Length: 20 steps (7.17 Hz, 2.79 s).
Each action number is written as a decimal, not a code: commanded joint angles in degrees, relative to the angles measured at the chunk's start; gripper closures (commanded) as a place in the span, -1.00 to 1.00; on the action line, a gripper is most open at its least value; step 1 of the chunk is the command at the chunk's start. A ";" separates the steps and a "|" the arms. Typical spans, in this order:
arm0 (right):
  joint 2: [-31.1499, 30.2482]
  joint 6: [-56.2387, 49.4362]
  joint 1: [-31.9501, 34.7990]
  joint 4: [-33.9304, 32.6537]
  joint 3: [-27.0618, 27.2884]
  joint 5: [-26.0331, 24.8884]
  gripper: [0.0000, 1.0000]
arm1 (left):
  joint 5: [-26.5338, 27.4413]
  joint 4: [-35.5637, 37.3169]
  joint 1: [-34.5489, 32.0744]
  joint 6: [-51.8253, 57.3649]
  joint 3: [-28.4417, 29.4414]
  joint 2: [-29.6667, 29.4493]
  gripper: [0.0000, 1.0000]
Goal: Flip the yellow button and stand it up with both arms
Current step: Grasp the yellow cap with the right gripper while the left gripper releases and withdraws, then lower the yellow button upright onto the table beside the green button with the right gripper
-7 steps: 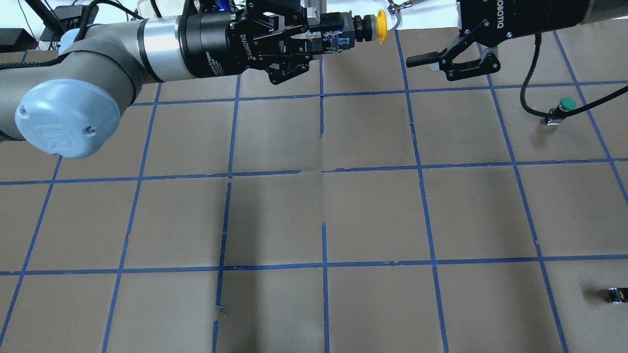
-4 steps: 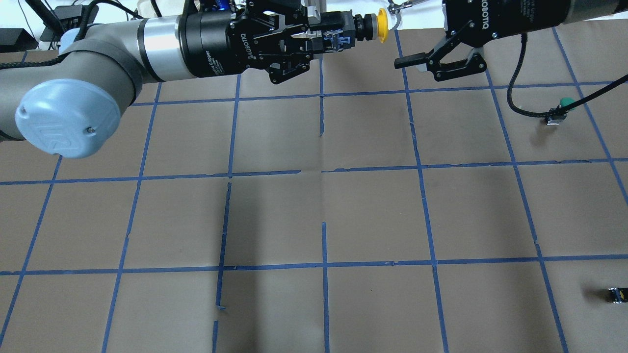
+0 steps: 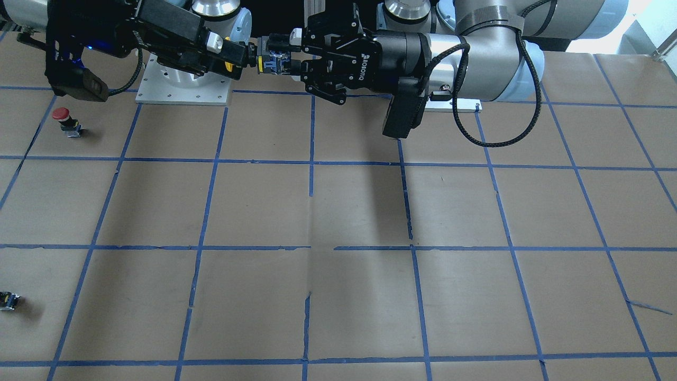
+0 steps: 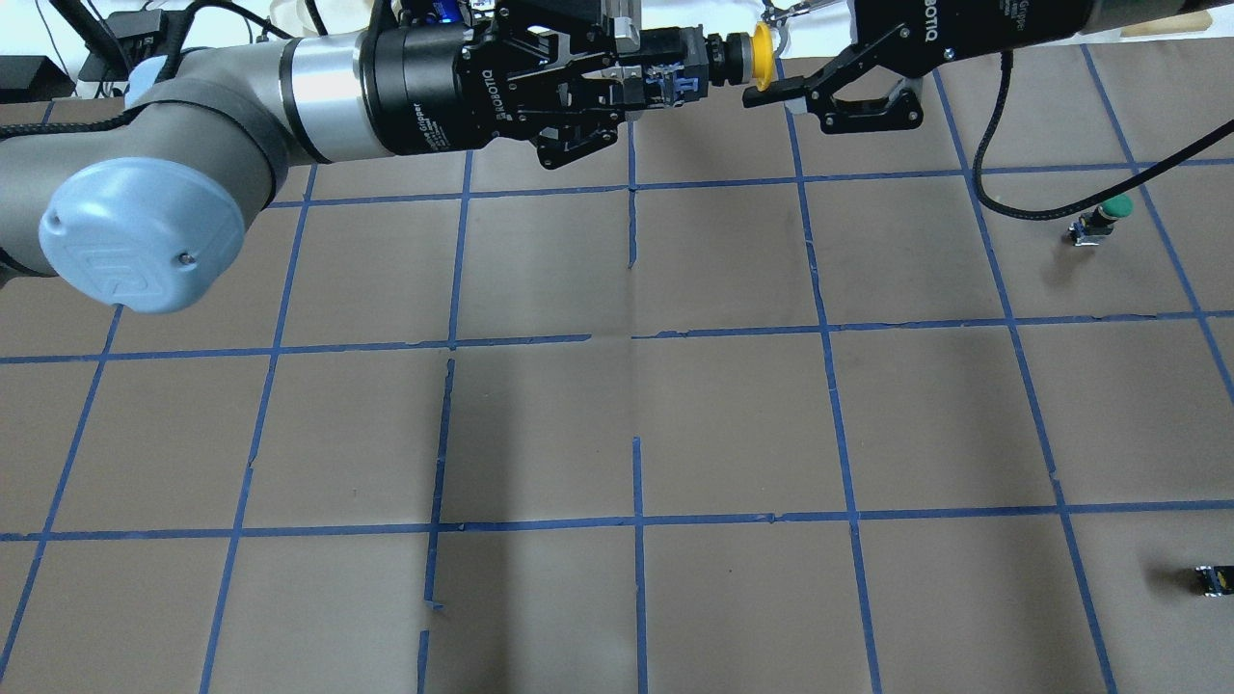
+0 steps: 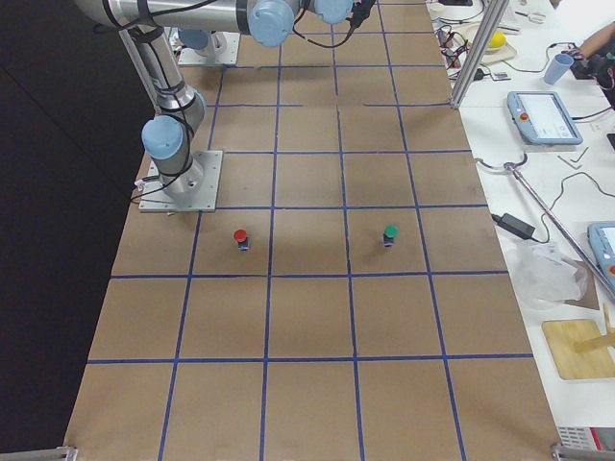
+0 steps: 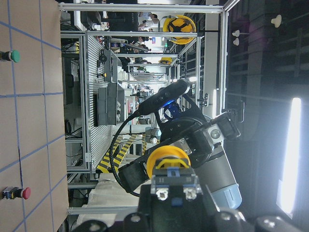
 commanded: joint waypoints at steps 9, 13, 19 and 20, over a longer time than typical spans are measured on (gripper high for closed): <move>-0.05 -0.61 -1.55 -4.53 -0.45 -4.02 0.49 | 16.04 0.00 7.88 -1.76 0.25 1.98 -0.94; -0.32 -5.83 -2.79 -9.47 -0.37 -20.31 0.51 | 42.93 1.57 10.74 -3.50 3.40 2.07 -0.95; 0.30 -51.76 -4.70 -18.81 6.98 -60.23 0.63 | 93.61 4.92 1.43 -5.89 12.21 -0.30 -0.99; 0.13 -61.94 -8.20 -24.18 11.45 -62.11 0.64 | 93.03 4.74 0.73 -8.07 12.56 -0.66 -0.99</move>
